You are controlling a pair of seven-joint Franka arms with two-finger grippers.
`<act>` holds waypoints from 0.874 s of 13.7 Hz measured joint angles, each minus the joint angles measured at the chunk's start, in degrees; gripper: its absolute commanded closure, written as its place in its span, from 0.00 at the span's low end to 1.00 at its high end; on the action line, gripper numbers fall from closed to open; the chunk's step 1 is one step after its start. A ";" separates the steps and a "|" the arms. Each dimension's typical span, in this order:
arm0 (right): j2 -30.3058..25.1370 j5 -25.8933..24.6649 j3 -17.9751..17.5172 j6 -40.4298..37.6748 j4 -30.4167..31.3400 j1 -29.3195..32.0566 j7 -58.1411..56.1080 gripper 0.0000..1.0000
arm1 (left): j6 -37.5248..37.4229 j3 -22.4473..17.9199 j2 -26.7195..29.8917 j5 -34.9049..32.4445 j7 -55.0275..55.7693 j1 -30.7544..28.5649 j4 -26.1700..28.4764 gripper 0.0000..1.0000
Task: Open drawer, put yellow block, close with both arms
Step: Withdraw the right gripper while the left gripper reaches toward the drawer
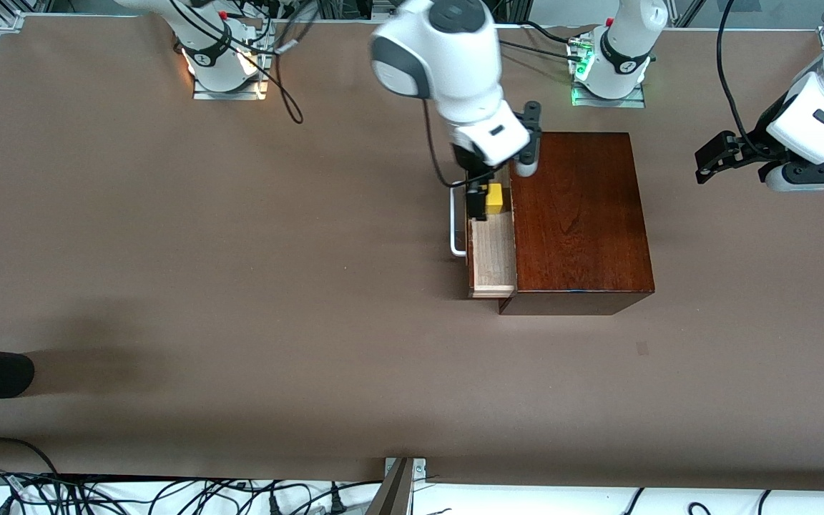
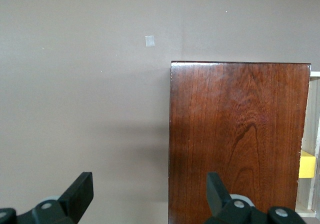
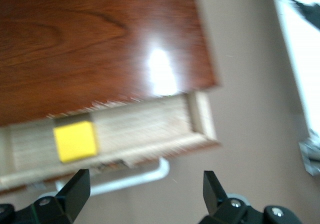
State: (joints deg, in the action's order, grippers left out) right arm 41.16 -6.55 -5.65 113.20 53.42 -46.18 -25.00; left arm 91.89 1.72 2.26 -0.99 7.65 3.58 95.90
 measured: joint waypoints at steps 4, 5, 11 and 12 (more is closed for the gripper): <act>-3.84 8.57 0.73 -1.57 0.05 13.74 0.08 0.00 | -0.01 0.24 -0.01 0.00 0.00 0.26 0.00 0.00; -4.73 11.55 1.01 -1.96 0.13 17.65 -0.07 0.00 | -0.04 0.53 -0.04 0.00 -0.07 0.34 0.02 0.00; -19.83 21.01 9.86 -7.56 16.13 31.94 -0.10 0.00 | -0.96 9.40 -2.23 0.18 -5.40 4.18 0.24 0.00; -23.11 21.01 11.11 -8.82 20.32 33.19 0.07 0.00 | -0.91 11.57 -3.33 0.27 -8.01 5.48 0.19 0.00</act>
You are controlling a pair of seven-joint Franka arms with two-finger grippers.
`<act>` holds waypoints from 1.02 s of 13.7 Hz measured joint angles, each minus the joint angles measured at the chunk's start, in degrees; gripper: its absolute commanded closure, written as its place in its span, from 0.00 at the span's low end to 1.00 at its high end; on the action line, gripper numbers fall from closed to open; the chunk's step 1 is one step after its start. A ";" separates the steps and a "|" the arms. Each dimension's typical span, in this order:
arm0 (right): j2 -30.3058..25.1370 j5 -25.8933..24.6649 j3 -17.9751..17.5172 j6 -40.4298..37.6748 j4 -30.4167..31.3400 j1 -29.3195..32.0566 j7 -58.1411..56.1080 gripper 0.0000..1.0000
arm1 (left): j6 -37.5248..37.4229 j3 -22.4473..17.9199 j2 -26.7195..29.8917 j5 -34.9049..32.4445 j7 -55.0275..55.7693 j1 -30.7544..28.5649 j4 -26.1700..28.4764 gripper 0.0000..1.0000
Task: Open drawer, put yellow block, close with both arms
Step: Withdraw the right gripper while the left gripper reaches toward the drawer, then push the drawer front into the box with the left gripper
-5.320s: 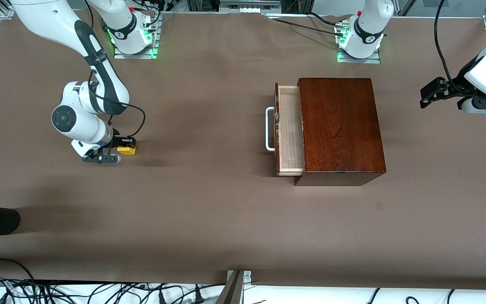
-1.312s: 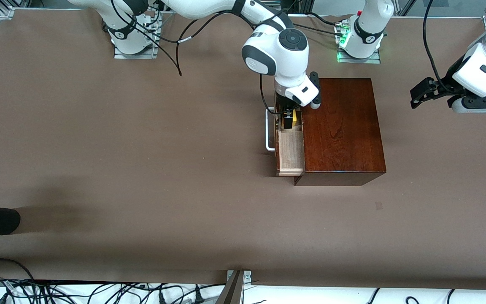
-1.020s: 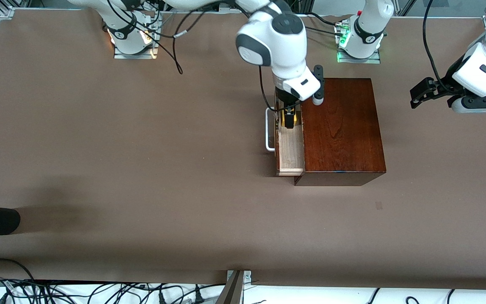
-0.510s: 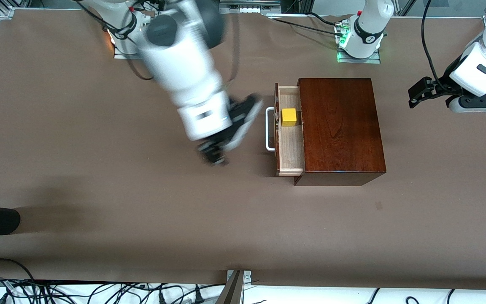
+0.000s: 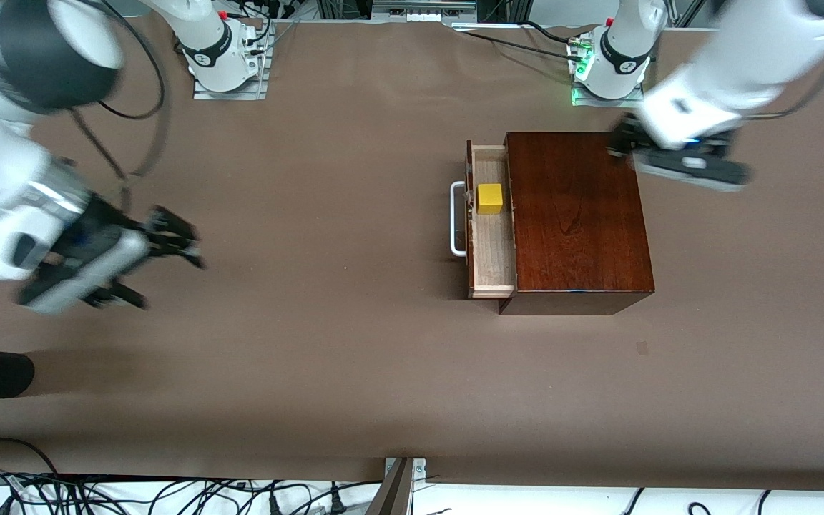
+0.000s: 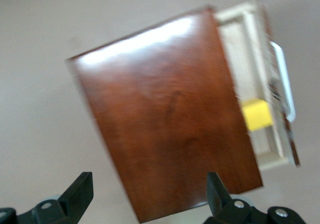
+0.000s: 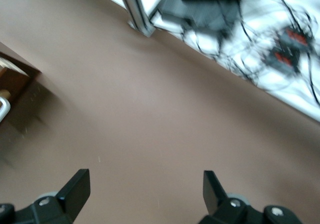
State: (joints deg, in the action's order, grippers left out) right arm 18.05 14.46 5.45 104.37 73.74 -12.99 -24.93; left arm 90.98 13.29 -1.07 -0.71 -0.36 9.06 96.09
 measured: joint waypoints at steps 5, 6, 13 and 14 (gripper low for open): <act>-14.55 -5.81 6.31 -4.95 18.17 1.58 3.66 0.00 | 3.12 4.83 -8.69 7.04 -17.94 4.36 -5.33 0.00; -16.13 -8.17 6.26 -6.96 19.37 1.72 7.10 0.00 | 5.79 4.89 -11.13 8.38 -22.57 5.10 -6.28 0.00; -18.11 -10.97 3.61 -10.24 20.69 1.69 16.01 0.00 | 22.15 5.19 -23.81 9.50 -51.72 13.06 -8.25 0.00; -17.99 -10.97 3.49 -10.16 20.67 1.68 16.02 0.00 | 22.42 5.19 -24.94 7.71 -52.44 14.42 -8.14 0.00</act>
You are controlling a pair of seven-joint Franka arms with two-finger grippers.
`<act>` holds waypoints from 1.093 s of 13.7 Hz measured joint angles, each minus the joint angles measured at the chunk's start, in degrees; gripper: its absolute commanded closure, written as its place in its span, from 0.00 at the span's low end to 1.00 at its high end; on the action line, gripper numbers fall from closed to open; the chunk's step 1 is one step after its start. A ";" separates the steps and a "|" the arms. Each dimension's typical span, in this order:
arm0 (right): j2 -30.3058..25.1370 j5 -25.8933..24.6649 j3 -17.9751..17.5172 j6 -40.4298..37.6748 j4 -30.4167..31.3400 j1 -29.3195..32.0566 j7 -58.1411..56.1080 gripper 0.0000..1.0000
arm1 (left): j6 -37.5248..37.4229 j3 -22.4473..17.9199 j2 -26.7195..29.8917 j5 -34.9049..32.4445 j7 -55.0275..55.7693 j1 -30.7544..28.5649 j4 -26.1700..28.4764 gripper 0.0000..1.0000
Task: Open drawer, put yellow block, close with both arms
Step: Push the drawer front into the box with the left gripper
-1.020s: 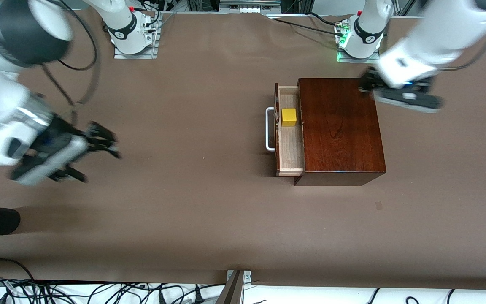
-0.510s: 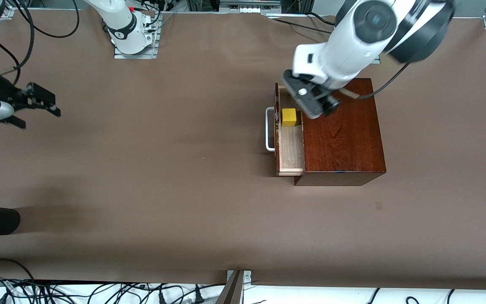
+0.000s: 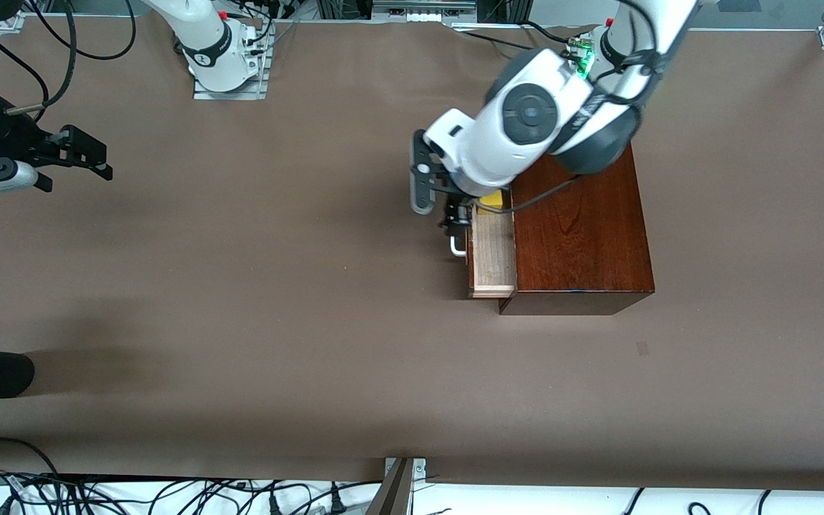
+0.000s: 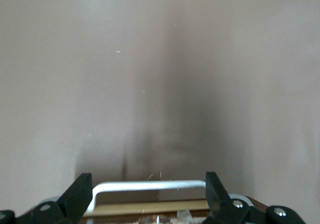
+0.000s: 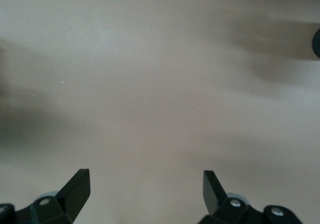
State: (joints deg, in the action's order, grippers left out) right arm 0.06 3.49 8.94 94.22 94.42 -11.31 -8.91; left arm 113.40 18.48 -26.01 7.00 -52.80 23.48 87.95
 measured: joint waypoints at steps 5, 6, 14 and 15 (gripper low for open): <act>0.31 -1.12 -0.27 0.39 -0.40 -0.05 0.13 0.00 | 2.36 -0.08 -7.21 -5.93 -0.95 2.12 0.30 0.00; 0.31 -1.67 -0.32 0.40 -0.53 -0.05 0.13 0.00 | 1.92 -0.24 -7.66 -7.47 -1.08 2.06 0.30 0.00; 0.32 -3.23 -0.59 0.66 -1.17 -0.31 0.38 0.00 | -9.55 -0.68 -7.64 -17.55 -1.65 0.86 -0.92 0.00; 0.32 -3.23 -0.64 0.66 -1.18 -0.32 0.39 0.00 | -10.25 -0.67 -7.64 -17.72 -1.66 0.51 -0.94 0.00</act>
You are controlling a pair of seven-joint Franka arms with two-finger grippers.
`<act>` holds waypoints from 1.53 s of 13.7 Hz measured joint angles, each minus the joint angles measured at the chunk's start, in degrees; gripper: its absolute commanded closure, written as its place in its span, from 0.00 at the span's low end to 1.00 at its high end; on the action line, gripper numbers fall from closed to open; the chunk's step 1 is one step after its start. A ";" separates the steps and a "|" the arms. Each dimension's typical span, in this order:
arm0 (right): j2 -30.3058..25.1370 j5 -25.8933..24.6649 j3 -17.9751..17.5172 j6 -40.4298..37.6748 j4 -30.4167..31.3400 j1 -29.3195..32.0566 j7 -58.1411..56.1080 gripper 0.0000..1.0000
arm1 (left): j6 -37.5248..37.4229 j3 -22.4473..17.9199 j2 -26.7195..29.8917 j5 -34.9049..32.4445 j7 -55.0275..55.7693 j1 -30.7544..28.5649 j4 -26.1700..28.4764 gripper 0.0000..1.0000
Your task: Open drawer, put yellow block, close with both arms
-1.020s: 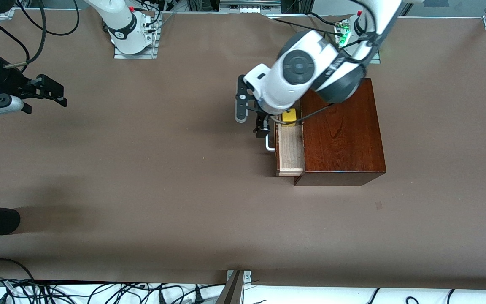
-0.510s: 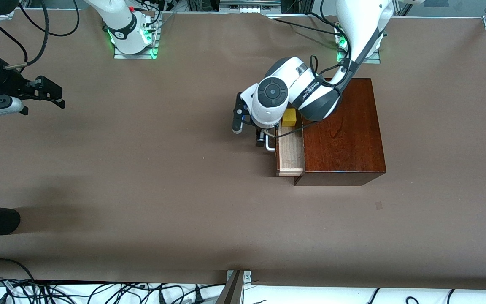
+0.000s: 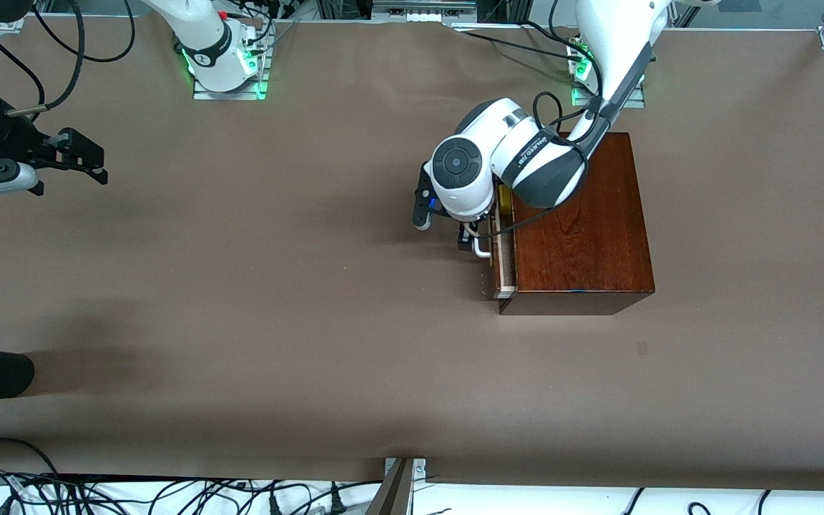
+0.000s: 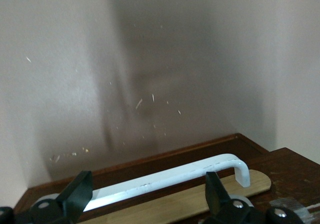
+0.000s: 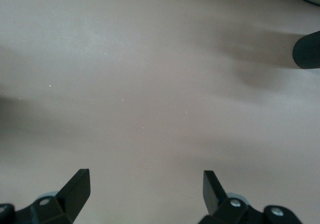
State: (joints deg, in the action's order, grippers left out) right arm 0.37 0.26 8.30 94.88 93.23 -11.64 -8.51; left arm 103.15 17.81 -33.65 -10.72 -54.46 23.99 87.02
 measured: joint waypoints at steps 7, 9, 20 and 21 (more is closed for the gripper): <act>0.00 0.00 -0.07 0.00 -0.02 -0.40 0.00 0.00 | -3.00 0.09 -0.01 -1.56 -0.07 -1.25 0.01 0.00; 0.00 0.00 -0.07 0.00 -0.03 -0.41 0.00 0.00 | -3.00 0.12 -0.01 -1.58 -0.04 -1.25 -0.01 0.00; 0.00 0.00 -0.40 0.08 -0.25 -0.63 0.00 0.00 | -8.11 -0.49 8.85 12.05 20.77 -8.02 -8.11 0.00; 0.00 0.00 -0.49 0.10 -0.27 -0.64 0.00 0.00 | -10.20 -0.61 10.69 12.05 23.17 -10.64 -8.29 0.00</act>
State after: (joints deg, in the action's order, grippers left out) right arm 0.37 0.26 7.81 94.98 92.96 -12.28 -8.51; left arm 92.96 17.19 -22.96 1.34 -31.29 13.36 78.73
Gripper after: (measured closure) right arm 0.000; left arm 0.000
